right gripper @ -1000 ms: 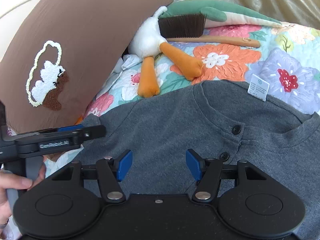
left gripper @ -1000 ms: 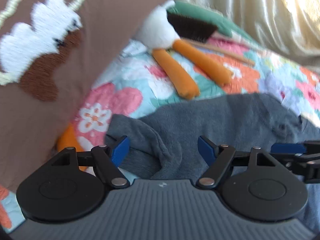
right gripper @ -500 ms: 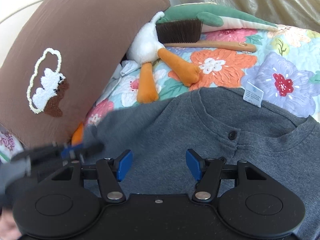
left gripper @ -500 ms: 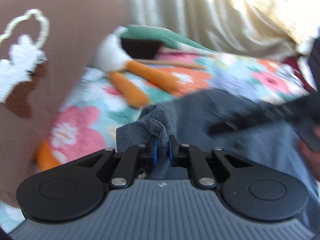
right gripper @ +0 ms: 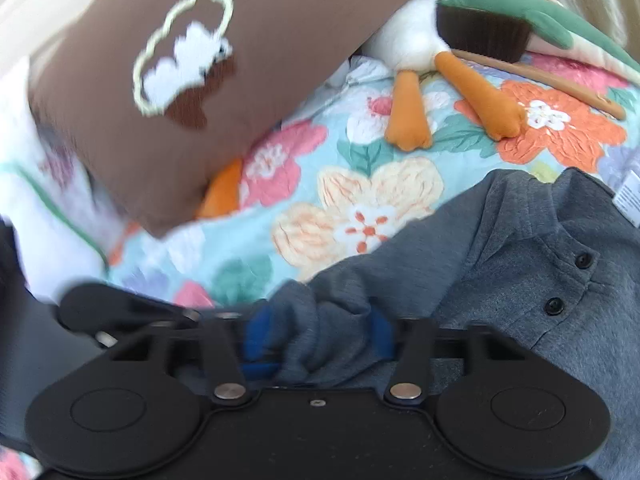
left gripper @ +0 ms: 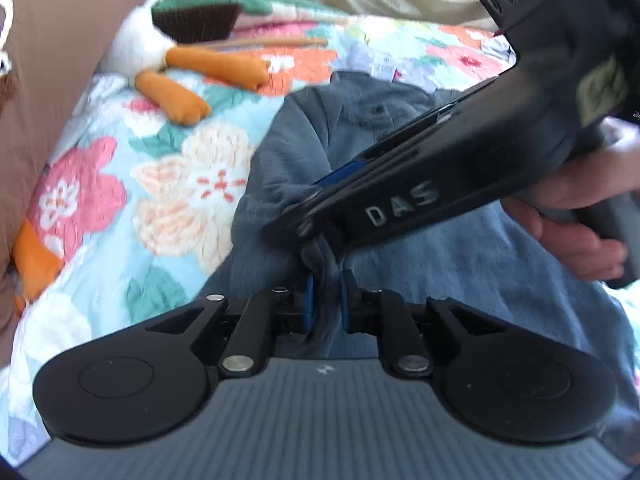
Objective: Fold clothes
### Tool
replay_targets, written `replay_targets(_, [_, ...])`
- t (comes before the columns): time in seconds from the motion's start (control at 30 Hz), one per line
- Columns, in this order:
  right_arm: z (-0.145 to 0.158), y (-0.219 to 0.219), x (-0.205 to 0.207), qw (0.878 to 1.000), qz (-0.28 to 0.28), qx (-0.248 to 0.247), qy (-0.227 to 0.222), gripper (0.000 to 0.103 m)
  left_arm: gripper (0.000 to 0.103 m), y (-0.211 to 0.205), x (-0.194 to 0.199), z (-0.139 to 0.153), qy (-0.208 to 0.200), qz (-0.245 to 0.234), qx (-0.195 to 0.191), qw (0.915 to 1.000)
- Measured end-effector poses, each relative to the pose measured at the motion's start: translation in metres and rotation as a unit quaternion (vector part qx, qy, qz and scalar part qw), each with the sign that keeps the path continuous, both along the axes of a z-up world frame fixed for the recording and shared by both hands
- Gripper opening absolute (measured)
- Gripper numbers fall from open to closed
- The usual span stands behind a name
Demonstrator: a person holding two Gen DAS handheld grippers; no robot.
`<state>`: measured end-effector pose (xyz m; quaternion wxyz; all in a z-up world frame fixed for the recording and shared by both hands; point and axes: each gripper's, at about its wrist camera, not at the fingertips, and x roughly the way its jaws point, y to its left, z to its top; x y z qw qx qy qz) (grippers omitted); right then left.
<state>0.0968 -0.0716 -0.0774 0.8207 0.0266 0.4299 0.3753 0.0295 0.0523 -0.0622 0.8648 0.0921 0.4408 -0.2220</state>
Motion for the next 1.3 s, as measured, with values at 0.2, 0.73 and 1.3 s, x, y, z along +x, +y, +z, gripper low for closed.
replay_targets(0.2, [0.022,-0.028,0.002,0.997,-0.050,0.059,-0.011,0.018,0.048,0.026,0.006,0.019,0.020,0.048,-0.045,0.9976])
replay_targets(0.73, [0.016,-0.047,0.013,0.978,-0.063,0.189,0.061,0.018,0.084,0.050,0.038,0.030,0.016,0.048,-0.186,0.9813])
replay_targets(1.3, [0.032,-0.071,0.016,0.989,-0.095,0.115,0.023,0.058,0.019,-0.035,-0.001,0.001,-0.061,-0.161,-0.015,0.9850])
